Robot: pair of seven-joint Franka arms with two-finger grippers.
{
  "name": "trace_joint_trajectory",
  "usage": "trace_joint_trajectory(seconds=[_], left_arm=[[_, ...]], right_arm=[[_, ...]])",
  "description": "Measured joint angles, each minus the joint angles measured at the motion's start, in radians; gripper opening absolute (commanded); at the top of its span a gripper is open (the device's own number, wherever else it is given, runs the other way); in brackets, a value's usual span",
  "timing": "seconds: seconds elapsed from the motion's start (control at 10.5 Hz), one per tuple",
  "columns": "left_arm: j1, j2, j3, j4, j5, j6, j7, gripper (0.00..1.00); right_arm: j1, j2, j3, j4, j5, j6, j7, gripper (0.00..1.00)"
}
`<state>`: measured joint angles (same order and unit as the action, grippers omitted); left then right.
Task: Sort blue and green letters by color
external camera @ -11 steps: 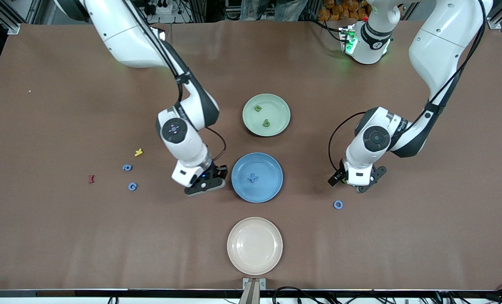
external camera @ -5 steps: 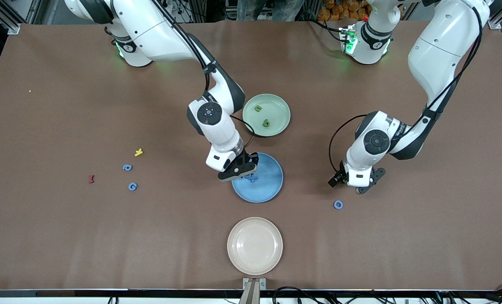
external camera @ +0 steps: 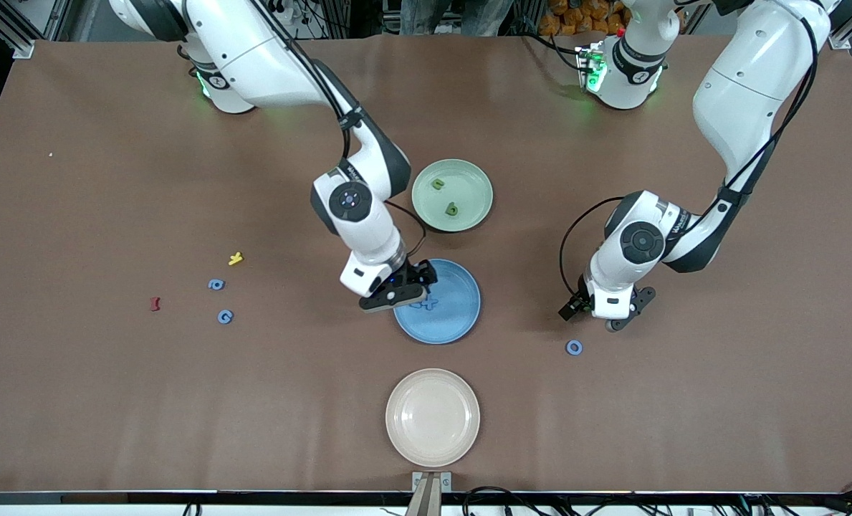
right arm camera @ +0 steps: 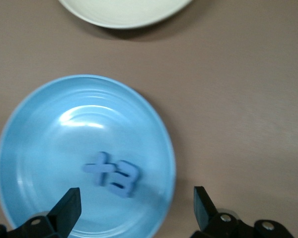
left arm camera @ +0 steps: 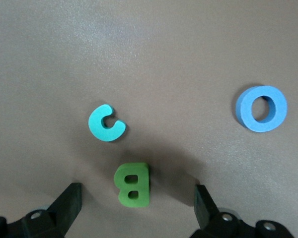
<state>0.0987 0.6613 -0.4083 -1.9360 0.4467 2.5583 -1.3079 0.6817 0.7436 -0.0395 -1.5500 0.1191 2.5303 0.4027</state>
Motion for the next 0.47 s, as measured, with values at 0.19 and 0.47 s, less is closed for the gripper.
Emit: trace_joint_trajectory(seconds=[0.19, 0.47], left_arm=[[0.000, 0.000, 0.000, 0.000, 0.000, 0.000, 0.000, 0.00], [0.000, -0.004, 0.000, 0.010, 0.000, 0.002, 0.000, 0.00]], right_arm=[[-0.046, -0.007, -0.017, 0.011, -0.001, -0.080, 0.000, 1.00], [-0.149, -0.042, -0.030, 0.023, -0.004, -0.191, -0.032, 1.00]])
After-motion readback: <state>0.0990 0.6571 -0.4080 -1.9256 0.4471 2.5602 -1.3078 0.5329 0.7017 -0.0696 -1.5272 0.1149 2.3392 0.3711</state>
